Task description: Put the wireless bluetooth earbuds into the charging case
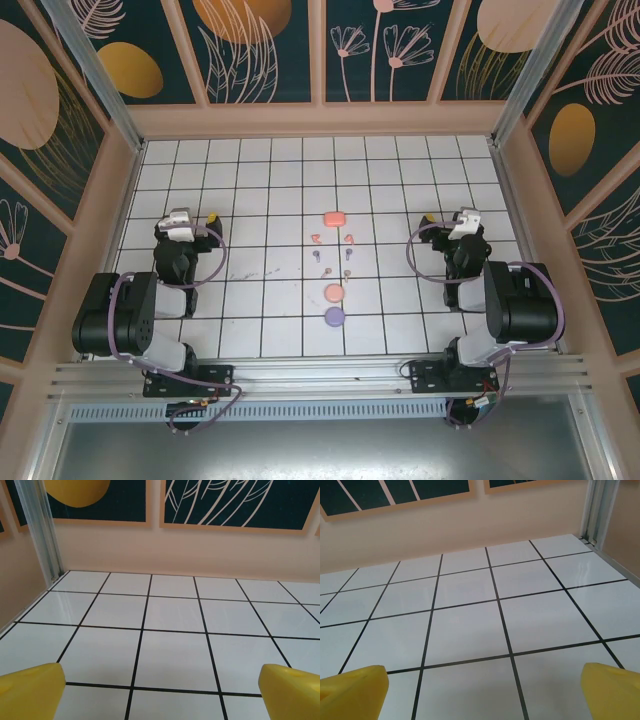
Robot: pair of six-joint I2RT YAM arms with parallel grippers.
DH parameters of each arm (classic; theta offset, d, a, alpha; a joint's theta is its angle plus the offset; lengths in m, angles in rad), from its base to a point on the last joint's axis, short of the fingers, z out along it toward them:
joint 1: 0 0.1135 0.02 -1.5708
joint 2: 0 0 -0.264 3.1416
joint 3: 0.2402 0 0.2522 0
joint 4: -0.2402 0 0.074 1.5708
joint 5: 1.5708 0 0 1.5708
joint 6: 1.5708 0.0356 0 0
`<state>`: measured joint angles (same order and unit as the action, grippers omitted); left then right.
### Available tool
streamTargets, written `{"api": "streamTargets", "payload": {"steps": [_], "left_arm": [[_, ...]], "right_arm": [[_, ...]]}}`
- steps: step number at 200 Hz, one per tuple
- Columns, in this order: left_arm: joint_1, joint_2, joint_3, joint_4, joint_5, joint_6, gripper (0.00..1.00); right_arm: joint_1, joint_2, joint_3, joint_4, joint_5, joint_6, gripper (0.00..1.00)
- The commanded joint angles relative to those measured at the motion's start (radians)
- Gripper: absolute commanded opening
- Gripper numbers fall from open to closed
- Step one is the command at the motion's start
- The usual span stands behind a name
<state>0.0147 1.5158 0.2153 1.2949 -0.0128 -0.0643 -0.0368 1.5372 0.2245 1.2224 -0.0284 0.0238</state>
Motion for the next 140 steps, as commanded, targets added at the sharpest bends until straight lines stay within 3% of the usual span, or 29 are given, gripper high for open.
{"api": "streamTargets", "payload": {"steps": [1, 140], "left_arm": [[-0.001, 0.004, 0.018, -0.015, -0.022, -0.008, 0.99], [-0.001, 0.011, 0.036, -0.044, -0.048, -0.016, 0.99]], "right_arm": [[-0.005, 0.002, 0.017, 0.009, -0.021, -0.013, 0.99], [-0.011, 0.003, 0.021, 0.003, -0.032, -0.007, 0.99]]}}
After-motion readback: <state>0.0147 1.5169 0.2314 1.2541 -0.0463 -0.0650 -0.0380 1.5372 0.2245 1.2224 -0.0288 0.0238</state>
